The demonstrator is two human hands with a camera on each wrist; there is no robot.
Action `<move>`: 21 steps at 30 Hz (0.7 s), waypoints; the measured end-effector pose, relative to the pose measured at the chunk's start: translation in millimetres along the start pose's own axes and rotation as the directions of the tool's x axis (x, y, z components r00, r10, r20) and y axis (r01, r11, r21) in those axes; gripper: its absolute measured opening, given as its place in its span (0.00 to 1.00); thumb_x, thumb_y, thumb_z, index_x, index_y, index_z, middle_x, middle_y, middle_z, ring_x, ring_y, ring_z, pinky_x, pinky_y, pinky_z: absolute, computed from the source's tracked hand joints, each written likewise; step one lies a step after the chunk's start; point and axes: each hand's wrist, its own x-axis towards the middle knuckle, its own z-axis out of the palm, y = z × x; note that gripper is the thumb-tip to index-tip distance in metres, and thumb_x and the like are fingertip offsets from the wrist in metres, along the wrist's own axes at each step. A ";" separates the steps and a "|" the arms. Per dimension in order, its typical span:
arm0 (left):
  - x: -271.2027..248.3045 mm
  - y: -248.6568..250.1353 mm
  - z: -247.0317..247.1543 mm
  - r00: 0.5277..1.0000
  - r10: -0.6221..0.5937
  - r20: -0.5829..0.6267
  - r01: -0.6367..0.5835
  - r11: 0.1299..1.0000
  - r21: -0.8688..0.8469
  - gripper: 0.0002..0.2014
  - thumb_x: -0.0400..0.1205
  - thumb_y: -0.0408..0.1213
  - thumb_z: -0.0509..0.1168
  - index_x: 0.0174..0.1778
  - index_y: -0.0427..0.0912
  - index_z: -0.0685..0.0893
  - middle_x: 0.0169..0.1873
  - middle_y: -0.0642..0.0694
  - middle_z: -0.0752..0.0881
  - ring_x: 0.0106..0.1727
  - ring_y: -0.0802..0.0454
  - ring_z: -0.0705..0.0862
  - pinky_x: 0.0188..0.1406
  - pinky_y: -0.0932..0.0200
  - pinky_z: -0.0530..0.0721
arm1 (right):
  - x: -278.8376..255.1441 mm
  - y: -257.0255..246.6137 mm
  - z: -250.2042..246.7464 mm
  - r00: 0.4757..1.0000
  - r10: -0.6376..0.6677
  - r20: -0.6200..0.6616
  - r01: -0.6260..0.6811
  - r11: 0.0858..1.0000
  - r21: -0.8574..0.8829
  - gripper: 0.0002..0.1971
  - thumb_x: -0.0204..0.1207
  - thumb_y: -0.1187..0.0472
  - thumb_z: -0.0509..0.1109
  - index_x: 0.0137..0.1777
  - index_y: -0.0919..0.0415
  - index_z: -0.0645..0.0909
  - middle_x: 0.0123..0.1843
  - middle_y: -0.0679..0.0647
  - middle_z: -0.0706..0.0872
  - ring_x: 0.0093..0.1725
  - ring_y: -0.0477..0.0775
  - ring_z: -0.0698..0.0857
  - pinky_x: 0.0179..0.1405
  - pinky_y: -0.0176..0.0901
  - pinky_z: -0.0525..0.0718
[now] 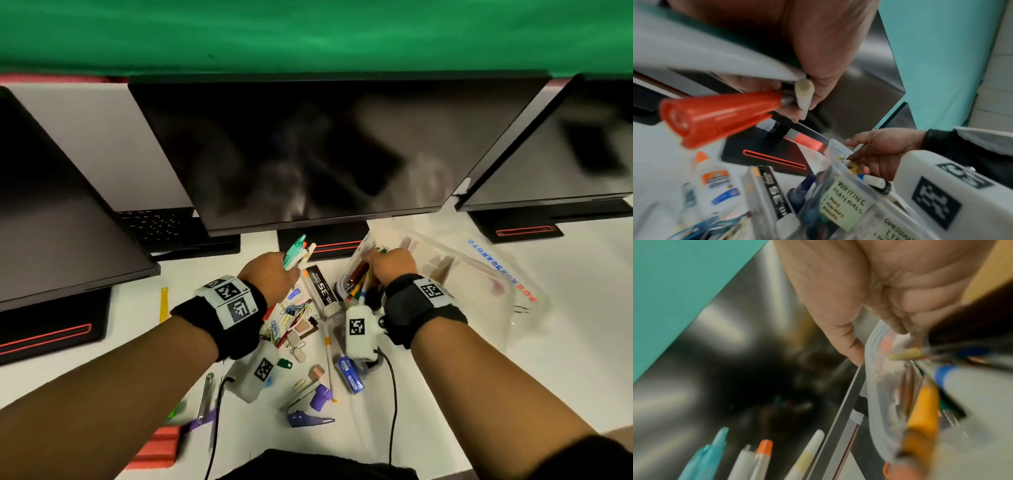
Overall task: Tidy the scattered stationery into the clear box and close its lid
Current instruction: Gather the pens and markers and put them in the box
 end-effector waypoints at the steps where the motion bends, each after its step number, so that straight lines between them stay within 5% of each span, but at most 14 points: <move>1: 0.7 6.9 0.6 1.000 0.011 0.002 -0.011 1.000 -0.010 0.10 0.84 0.43 0.58 0.38 0.43 0.76 0.32 0.45 0.77 0.37 0.45 0.76 0.24 0.62 0.66 | -1.3 1.9 -3.9 0.999 -0.036 -0.017 0.036 0.999 0.004 0.17 0.77 0.55 0.68 0.54 0.72 0.83 0.52 0.66 0.87 0.57 0.65 0.85 0.56 0.48 0.81; 4: 4.5 27.9 7.8 0.998 0.048 0.040 -0.047 0.999 -0.018 0.12 0.84 0.42 0.57 0.48 0.39 0.82 0.36 0.43 0.79 0.39 0.45 0.76 0.25 0.60 0.67 | -9.4 14.3 -21.3 0.993 -0.110 -0.038 0.113 0.987 0.110 0.13 0.75 0.61 0.69 0.54 0.69 0.83 0.48 0.63 0.87 0.52 0.61 0.85 0.63 0.52 0.81; 6: 7.4 40.5 13.3 0.997 0.058 0.059 -0.059 0.998 0.001 0.16 0.85 0.44 0.57 0.55 0.35 0.82 0.41 0.39 0.82 0.42 0.42 0.80 0.32 0.59 0.71 | -19.0 26.3 -34.2 0.985 -0.170 0.003 0.168 0.978 0.125 0.09 0.75 0.63 0.70 0.54 0.64 0.83 0.53 0.59 0.88 0.52 0.56 0.85 0.62 0.46 0.80; 9: 14.1 56.6 22.7 0.994 0.083 0.072 -0.081 0.996 -0.036 0.16 0.84 0.43 0.56 0.56 0.35 0.81 0.48 0.36 0.88 0.49 0.39 0.86 0.44 0.51 0.82 | -33.5 49.0 -49.8 0.926 -0.348 0.150 0.372 0.907 -0.196 0.12 0.74 0.63 0.71 0.57 0.62 0.85 0.53 0.51 0.86 0.51 0.50 0.84 0.53 0.34 0.76; 13: 21.3 80.8 34.1 0.988 0.134 0.072 -0.131 0.990 -0.047 0.14 0.83 0.42 0.59 0.55 0.36 0.81 0.43 0.39 0.89 0.42 0.42 0.88 0.43 0.52 0.85 | -44.2 82.2 -50.6 0.811 -0.442 0.382 0.583 0.657 -0.478 0.20 0.69 0.46 0.65 0.56 0.55 0.86 0.57 0.51 0.87 0.65 0.55 0.78 0.70 0.45 0.73; 17: 27.3 99.5 45.4 0.972 0.222 0.079 -0.236 0.926 0.294 0.18 0.82 0.44 0.62 0.64 0.39 0.79 0.58 0.38 0.85 0.59 0.40 0.84 0.52 0.52 0.81 | -47.6 102.6 -40.1 0.788 -0.435 0.435 0.614 0.500 -0.612 0.37 0.61 0.34 0.45 0.58 0.52 0.82 0.55 0.53 0.87 0.58 0.58 0.79 0.61 0.46 0.74; 21: 30.2 109.1 59.1 0.948 0.234 0.218 -0.311 0.830 0.463 0.19 0.80 0.44 0.67 0.62 0.36 0.80 0.59 0.37 0.84 0.60 0.39 0.83 0.51 0.52 0.80 | -49.6 106.9 -35.4 0.773 -0.465 0.431 0.620 0.410 -0.669 0.37 0.62 0.36 0.39 0.57 0.54 0.79 0.53 0.55 0.87 0.57 0.59 0.78 0.59 0.47 0.71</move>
